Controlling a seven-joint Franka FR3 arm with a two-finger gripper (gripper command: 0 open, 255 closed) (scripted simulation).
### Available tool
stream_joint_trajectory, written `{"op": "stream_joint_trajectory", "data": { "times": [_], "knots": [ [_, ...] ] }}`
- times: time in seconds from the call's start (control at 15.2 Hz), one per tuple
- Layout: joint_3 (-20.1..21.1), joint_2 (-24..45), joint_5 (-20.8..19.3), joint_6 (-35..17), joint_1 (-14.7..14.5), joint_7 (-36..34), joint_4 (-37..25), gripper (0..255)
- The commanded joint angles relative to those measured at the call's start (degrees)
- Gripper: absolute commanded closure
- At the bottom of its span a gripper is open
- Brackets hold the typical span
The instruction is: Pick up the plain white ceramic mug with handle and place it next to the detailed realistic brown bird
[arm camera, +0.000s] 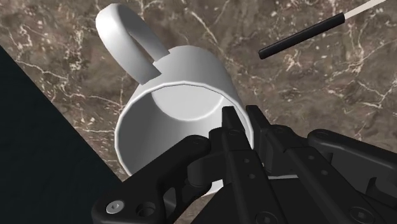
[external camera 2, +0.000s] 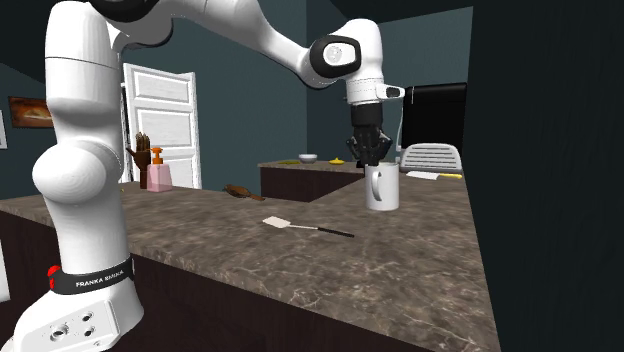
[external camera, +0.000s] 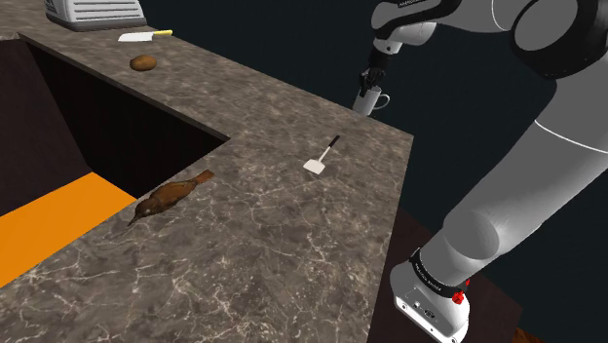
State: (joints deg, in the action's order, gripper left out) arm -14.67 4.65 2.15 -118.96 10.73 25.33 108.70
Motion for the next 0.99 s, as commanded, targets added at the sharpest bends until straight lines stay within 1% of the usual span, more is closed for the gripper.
{"op": "stream_joint_trajectory", "data": {
  "times": [0.0,0.73,0.79,0.92],
  "knots": [
    [0.02,-0.52,-0.18,1.42,-0.06,-0.19,-0.91,255],
    [0.00,-1.56,-0.58,9.67,-0.08,-0.53,-8.15,255],
    [-0.01,-1.57,-0.58,9.79,-0.08,-0.53,-8.25,255],
    [1.15,-4.40,-1.61,9.12,-1.46,-3.28,-4.88,255]
  ]
}}
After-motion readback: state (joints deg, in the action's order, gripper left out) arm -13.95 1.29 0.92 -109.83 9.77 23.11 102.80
